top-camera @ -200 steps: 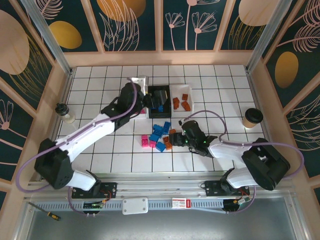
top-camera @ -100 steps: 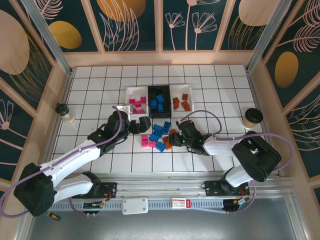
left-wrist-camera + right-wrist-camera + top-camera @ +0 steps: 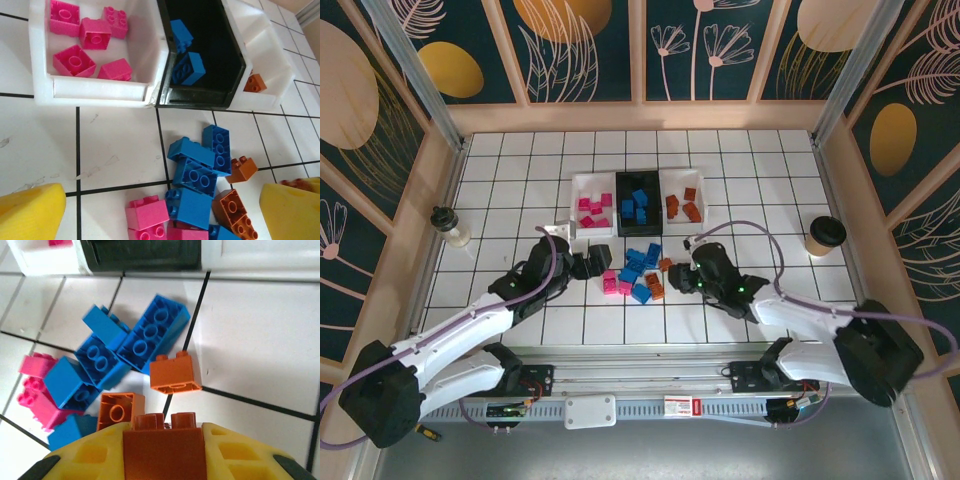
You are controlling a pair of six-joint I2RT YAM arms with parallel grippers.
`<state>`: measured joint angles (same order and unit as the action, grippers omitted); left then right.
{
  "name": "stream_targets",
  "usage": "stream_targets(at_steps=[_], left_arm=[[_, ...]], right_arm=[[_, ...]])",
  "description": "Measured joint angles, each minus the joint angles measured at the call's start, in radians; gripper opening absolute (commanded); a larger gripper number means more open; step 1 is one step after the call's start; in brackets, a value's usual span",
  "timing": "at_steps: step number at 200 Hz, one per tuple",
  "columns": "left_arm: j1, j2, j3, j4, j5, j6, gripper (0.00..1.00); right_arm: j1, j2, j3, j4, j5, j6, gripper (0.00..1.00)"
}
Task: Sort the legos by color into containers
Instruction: Pick up the lego from the bottom-center of the table, then place the lego in the container, then move the lego to the bottom-center of the table.
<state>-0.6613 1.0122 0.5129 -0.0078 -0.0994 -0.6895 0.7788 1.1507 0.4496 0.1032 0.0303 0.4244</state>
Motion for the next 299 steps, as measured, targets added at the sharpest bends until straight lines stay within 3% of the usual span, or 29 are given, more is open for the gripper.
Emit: stream_targets(at_steps=[21,42,65,106,118,134,149,205,242,299], left_arm=[[0.0,0.005,-0.011,0.002,-0.003,0.0,0.99],[0.0,0.019,-0.015,0.004,-0.002,0.0,0.99],[0.0,0.028,-0.016,0.004,0.01,0.0,0.99],[0.0,0.029,-0.02,0.004,0.024,0.0,0.99],[0.0,0.029,-0.024,0.003,0.026,0.0,0.98],[0.0,0.029,-0.031,0.003,0.035,0.004,0.97],[0.0,0.036,-0.032,0.003,0.04,0.007,0.94],[-0.028,0.127,-0.03,-0.004,0.064,0.031,0.86],[-0.095,0.231,-0.022,-0.005,0.064,0.038,0.73],[-0.114,0.293,0.012,-0.011,0.027,0.041,0.75]], right_arm=[[-0.03,-0.078,0.026,-0.065,0.003,-0.011,0.18],[-0.138,-0.049,0.125,-0.093,-0.018,-0.034,0.18],[-0.235,0.111,0.299,-0.077,-0.037,-0.061,0.18],[-0.294,0.455,0.558,-0.055,-0.037,-0.095,0.22],[-0.301,0.528,0.604,-0.059,-0.03,-0.1,0.28],[-0.309,0.59,0.645,-0.07,-0.022,-0.104,0.51],[-0.314,0.629,0.676,-0.079,-0.017,-0.103,0.59],[-0.314,0.608,0.664,-0.079,-0.013,-0.104,0.62],[-0.301,0.496,0.561,-0.055,-0.013,-0.1,0.62],[-0.294,0.439,0.469,-0.035,-0.013,-0.096,0.62]])
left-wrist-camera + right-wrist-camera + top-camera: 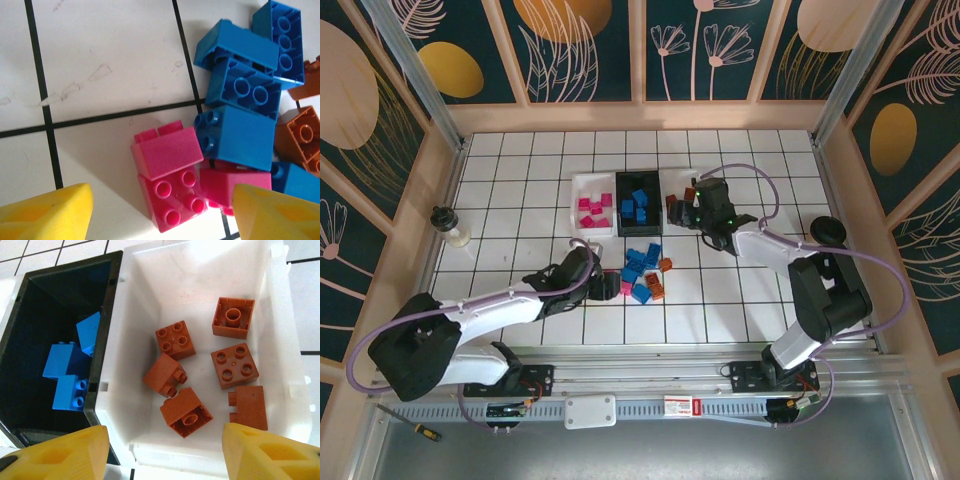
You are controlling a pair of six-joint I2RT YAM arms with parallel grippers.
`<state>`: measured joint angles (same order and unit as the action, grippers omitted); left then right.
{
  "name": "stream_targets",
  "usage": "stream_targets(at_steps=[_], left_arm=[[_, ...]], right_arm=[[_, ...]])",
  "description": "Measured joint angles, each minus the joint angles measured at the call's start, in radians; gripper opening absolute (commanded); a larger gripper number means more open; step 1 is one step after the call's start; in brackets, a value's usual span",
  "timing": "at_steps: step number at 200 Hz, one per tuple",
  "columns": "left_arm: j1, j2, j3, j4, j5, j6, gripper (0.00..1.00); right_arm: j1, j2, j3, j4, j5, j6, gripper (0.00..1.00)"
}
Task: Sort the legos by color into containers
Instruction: Move the lego to the bottom-center of the table.
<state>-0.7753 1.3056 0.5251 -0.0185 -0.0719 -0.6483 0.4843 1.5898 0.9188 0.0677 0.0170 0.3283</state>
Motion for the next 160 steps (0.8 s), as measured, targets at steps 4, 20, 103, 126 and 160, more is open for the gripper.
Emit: stream_targets(at_steps=[4,20,103,126,160], left_arm=[[0.0,0.007,0.007,0.0,-0.003,0.0,0.75],[0.0,0.047,0.038,0.006,-0.017,0.01,0.75],[0.0,0.188,0.124,0.029,-0.07,0.039,0.56],[0.004,0.183,0.113,0.037,-0.09,0.034,0.54],[0.031,0.14,0.039,0.023,-0.098,0.027,0.54]], right_arm=[[0.0,-0.001,0.0,0.0,0.0,0.0,0.62],[0.0,-0.004,0.0,0.003,0.0,0.0,0.62],[0.0,-0.074,-0.041,0.003,0.0,0.003,0.62],[0.0,-0.093,-0.047,0.004,0.0,0.003,0.62],[0.0,-0.107,-0.047,0.004,0.0,0.003,0.62]])
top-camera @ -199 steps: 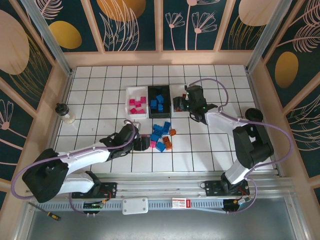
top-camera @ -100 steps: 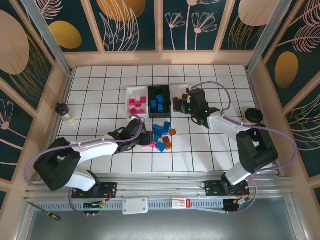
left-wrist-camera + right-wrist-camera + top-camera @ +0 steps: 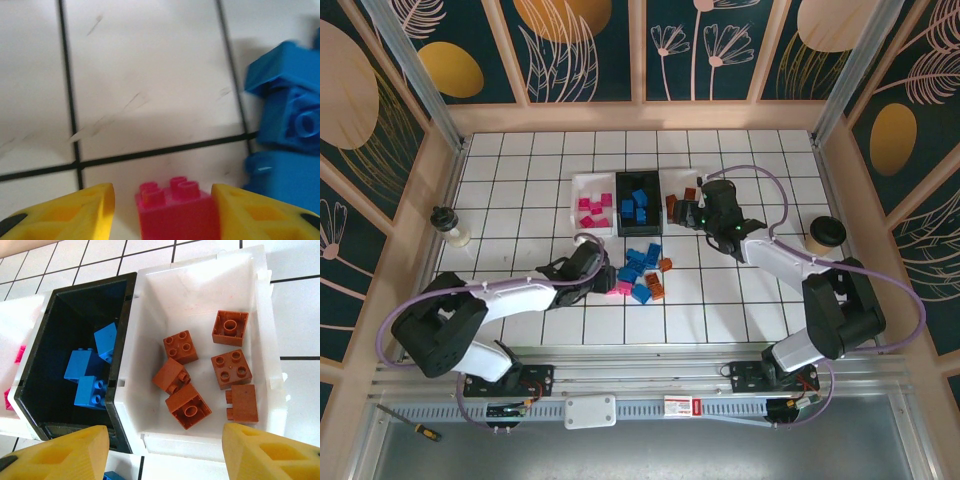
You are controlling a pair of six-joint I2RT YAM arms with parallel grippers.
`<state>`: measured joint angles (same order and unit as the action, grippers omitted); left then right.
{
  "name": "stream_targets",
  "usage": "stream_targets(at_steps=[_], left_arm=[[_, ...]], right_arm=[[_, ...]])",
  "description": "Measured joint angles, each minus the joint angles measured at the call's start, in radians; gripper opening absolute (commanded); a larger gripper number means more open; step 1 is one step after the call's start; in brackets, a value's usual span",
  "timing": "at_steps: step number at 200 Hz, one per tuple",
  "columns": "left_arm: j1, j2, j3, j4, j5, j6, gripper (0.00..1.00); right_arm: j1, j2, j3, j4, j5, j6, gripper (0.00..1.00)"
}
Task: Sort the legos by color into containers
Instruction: Pick up the lego from the middle-left of the table, then place the lego in the container.
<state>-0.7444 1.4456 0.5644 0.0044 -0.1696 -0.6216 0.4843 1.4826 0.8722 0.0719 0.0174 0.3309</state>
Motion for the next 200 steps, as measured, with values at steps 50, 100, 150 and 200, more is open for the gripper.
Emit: stream_targets(at_steps=[50,100,150,200], left_arm=[[0.007,-0.025,-0.008,-0.005,0.015,0.0,0.58],[0.007,0.042,0.017,0.021,-0.002,0.01,0.37],[0.033,0.002,0.029,-0.003,-0.023,0.024,0.27],[0.175,-0.051,0.238,-0.03,-0.034,0.048,0.28]], right_arm=[[0.0,-0.001,0.0,0.0,0.0,0.0,0.62],[0.0,-0.008,-0.026,0.002,0.0,0.005,0.62],[0.0,-0.052,-0.067,0.006,0.0,0.019,0.62],[0.039,-0.131,-0.152,0.016,0.0,0.042,0.62]])
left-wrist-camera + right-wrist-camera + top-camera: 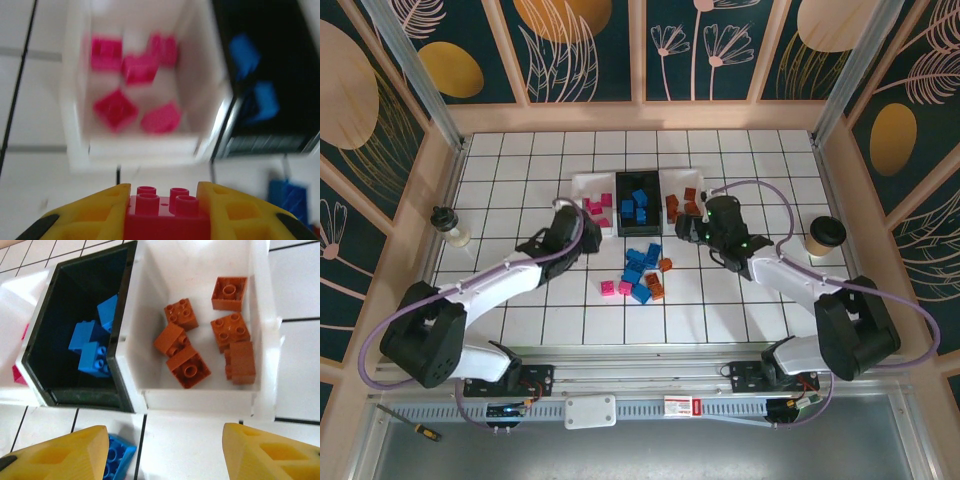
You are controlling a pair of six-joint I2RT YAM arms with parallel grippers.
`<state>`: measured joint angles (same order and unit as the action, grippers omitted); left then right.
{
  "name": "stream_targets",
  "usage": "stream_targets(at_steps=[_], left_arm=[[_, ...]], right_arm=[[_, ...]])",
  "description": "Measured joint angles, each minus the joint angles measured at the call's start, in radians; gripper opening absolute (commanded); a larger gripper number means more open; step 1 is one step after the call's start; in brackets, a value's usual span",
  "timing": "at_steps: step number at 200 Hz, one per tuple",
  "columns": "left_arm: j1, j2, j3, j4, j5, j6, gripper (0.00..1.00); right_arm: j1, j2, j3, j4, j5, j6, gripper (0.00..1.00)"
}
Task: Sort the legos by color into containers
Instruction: Place the lego in the container.
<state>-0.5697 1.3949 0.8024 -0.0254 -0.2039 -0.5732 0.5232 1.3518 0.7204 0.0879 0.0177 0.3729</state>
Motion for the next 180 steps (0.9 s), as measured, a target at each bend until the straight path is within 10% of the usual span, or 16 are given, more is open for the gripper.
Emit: stream_targets(at_steps=[95,180], left_arm=[[0.118,0.472,0.436,-0.002,0.014,0.024,0.33],[0.132,0.447,0.459,-0.021,0.116,-0.004,0.84]], right_arm=[[0.152,-0.164,-0.156,0.002,0.008,0.026,0.63],[0.253,-0.154,-0.2,0.053,0.006,0.079,0.63]])
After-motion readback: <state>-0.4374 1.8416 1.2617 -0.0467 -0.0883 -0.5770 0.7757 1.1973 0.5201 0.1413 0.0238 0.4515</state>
